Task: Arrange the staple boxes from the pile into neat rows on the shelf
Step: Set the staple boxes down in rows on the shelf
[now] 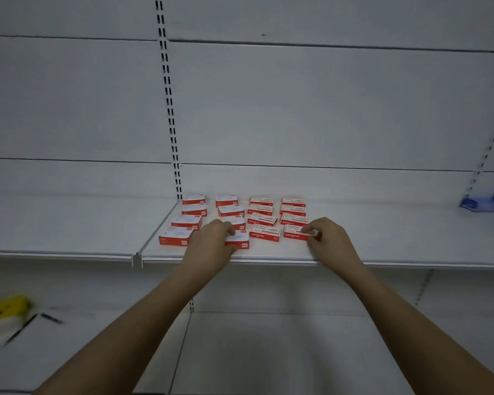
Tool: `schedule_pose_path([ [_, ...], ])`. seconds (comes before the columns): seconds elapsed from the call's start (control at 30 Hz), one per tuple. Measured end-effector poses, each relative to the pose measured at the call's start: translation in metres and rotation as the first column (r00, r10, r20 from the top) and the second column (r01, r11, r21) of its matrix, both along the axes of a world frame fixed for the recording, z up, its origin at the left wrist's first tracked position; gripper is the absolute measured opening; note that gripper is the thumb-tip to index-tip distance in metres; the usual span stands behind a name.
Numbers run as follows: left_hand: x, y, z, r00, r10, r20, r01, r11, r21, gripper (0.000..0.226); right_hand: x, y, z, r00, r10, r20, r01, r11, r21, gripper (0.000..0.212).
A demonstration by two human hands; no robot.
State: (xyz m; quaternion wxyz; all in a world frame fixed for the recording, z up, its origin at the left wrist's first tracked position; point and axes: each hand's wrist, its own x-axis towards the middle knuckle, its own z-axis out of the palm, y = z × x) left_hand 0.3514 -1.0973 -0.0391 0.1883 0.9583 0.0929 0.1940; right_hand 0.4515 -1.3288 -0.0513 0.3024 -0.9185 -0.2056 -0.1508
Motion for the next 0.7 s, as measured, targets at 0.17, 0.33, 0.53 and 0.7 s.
schedule_pose_path([
  [0.17, -0.003, -0.007, -0.001, 0.999, 0.052, 0.016, -0.052, 0.999, 0.011, 0.036, 0.006, -0.005, -0.015, 0.999, 0.032, 0.043, -0.036, 0.996, 0.077, 0.023],
  [0.33, -0.008, -0.011, 0.003, 0.999, 0.048, -0.009, -0.047, 0.994, 0.098, 0.040, 0.009, -0.006, -0.012, 0.998, 0.062, 0.018, -0.064, 0.992, 0.107, 0.025],
  [0.53, -0.033, 0.010, 0.026, 0.995, 0.065, 0.076, -0.084, 0.954, 0.289, 0.044, -0.007, 0.032, 0.024, 0.984, 0.081, 0.159, -0.097, 0.990, 0.099, 0.018],
  [0.7, -0.069, 0.072, 0.045, 0.977, 0.211, 0.032, -0.212, 0.944, 0.254, 0.044, -0.048, 0.117, 0.060, 0.919, 0.394, -0.020, -0.395, 0.919, -0.009, 0.016],
])
